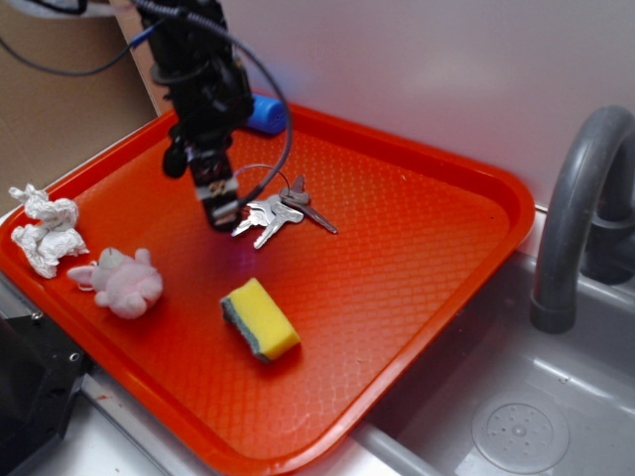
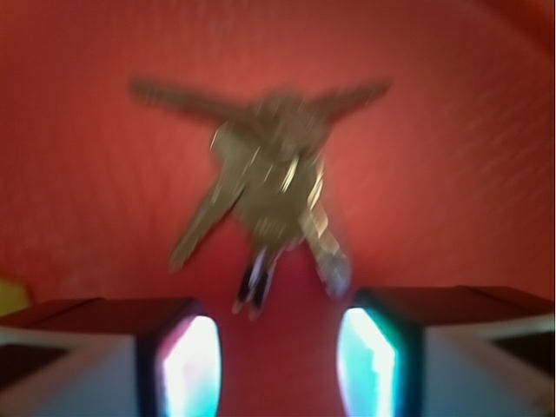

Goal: Grab the silver keys.

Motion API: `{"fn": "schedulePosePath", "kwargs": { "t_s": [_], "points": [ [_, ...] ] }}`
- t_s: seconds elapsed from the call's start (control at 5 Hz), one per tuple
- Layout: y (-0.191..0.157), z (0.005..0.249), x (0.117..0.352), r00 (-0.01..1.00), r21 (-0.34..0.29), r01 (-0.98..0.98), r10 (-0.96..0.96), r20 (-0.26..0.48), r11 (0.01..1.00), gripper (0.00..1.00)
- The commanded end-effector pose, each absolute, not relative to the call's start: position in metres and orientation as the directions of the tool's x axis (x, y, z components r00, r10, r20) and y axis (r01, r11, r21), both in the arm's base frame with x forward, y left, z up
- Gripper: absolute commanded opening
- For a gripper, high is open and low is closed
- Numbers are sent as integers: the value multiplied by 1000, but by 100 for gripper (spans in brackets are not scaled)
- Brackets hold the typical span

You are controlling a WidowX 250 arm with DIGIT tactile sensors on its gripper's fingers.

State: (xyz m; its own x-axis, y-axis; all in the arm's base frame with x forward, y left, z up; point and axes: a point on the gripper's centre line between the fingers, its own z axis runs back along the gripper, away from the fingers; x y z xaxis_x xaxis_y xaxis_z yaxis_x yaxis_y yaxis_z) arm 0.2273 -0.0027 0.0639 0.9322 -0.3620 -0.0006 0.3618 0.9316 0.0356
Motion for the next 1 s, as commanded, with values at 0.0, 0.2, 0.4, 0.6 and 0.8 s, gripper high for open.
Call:
{"fn": "schedulePosePath", "kwargs": {
  "t_s": [0.0, 0.2, 0.4, 0.6, 0.8],
  "points": [
    [-23, 80, 208, 932, 76, 358, -361, 35, 931, 0],
    [-20, 85, 207, 935, 72, 347, -351, 44, 935, 0],
    [-10, 101, 205, 942, 50, 326, -329, 69, 944, 38],
    [14, 125, 212, 951, 66, 288, -293, 95, 955, 100],
    [26, 132, 229, 939, 68, 304, -311, 144, 950, 100]
  ]
}}
